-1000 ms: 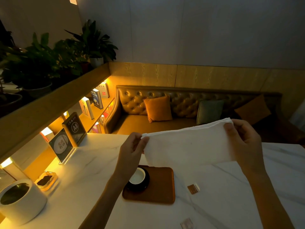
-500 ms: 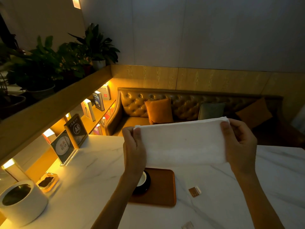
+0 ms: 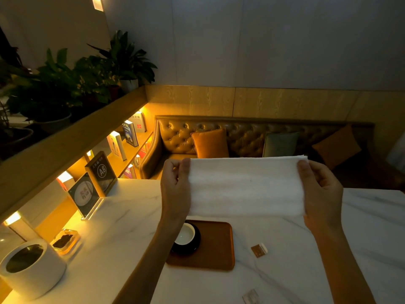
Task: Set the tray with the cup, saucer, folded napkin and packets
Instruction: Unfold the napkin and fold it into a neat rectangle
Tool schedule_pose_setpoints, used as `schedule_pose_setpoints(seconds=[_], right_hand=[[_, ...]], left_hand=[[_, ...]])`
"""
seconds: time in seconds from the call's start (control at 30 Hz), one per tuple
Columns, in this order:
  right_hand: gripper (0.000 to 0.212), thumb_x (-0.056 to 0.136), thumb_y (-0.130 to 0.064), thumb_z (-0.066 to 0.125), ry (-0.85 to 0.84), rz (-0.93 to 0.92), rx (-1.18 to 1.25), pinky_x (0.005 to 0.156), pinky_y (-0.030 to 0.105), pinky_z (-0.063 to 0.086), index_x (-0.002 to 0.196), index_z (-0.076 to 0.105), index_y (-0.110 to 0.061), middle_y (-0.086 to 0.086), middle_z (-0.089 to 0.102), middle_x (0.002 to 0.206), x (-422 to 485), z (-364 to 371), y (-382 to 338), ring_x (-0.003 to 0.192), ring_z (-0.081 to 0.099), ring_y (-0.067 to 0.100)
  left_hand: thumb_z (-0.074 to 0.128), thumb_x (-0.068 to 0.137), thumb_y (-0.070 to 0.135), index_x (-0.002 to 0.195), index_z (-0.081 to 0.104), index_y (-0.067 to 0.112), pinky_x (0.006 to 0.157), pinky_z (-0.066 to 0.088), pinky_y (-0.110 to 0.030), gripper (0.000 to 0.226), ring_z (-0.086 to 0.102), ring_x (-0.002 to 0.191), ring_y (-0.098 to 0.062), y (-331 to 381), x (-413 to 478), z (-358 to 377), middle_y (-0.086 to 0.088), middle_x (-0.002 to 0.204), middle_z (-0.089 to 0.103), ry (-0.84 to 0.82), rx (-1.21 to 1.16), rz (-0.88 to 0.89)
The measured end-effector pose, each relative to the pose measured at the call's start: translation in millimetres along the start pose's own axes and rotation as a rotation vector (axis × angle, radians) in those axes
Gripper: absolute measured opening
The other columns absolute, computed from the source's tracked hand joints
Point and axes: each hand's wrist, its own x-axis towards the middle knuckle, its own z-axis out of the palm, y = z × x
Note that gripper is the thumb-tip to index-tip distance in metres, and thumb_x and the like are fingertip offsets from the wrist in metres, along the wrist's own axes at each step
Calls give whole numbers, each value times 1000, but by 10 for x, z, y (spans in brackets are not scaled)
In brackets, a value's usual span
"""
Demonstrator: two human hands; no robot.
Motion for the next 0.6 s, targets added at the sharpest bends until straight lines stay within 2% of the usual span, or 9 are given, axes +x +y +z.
schedule_pose_setpoints(seconds=[0.17, 0.33, 0.4, 0.5, 0.6], right_hand=[[10, 88, -45, 57, 19, 96, 6, 64, 31, 55, 98, 59, -41, -11, 64, 97, 16, 4, 115, 90, 64, 18], [16, 88, -44, 57, 35, 181, -2, 67, 35, 57, 103, 57, -36, -6, 63, 99, -25, -15, 299, 92, 64, 23], [16, 89, -44, 56, 37, 215, -19, 72, 40, 58, 102, 57, -36, -2, 64, 102, -29, -23, 355, 93, 64, 25], [20, 90, -45, 54, 14, 279, -60, 77, 47, 58, 105, 58, -33, 1, 65, 105, -43, -35, 471, 95, 64, 26], [21, 91, -45, 52, 2, 315, -85, 72, 40, 56, 103, 59, -30, -3, 63, 99, -83, -32, 604, 93, 61, 24]], left_hand=[[49, 99, 38, 88, 52, 33, 55, 49, -5, 12, 61, 74, 14, -98, -1, 66, 13, 90, 57, -49, -25, -121], [48, 99, 40, 90, 52, 36, 58, 47, -13, 11, 62, 74, 13, -224, -85, 78, 14, 92, 58, -90, -7, -193], [49, 98, 40, 90, 54, 38, 60, 48, -14, 10, 64, 78, 5, -261, -112, 70, 14, 93, 60, -104, -7, -216], [52, 97, 40, 95, 59, 34, 67, 52, -23, 10, 65, 85, -8, -326, -152, 56, 11, 96, 63, -121, -12, -270], [53, 97, 38, 106, 62, 21, 76, 56, -32, 21, 66, 92, -14, -402, -191, 47, 3, 102, 66, -140, 2, -316]])
